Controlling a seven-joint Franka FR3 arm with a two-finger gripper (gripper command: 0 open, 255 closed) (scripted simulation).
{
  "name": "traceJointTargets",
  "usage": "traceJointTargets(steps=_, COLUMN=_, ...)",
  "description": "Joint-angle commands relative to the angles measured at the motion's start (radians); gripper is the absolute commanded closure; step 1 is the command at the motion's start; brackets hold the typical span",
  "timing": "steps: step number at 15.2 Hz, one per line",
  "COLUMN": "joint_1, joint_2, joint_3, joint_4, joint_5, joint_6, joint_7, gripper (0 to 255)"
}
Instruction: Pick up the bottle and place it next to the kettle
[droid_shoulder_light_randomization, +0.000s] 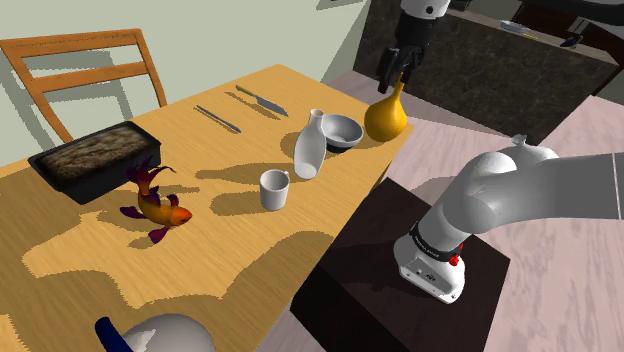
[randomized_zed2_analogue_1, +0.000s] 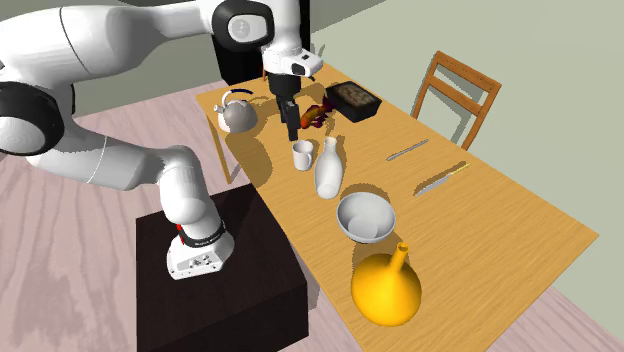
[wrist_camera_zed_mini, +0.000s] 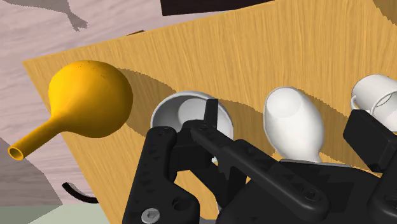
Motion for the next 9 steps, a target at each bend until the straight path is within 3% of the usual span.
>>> traceJointTargets(steps=1, joint_1=0.0, joint_2=0.0, joint_3=0.0, joint_4=0.0, joint_5=0.0, joint_6=0.0, joint_7=0.0, gripper=0)
traceJointTargets(steps=9, joint_1=0.029, joint_2=0.201, joint_3=0.029, joint_4=-0.043, joint_5=0.049, joint_6=0.268, joint_7=0.055, gripper=0)
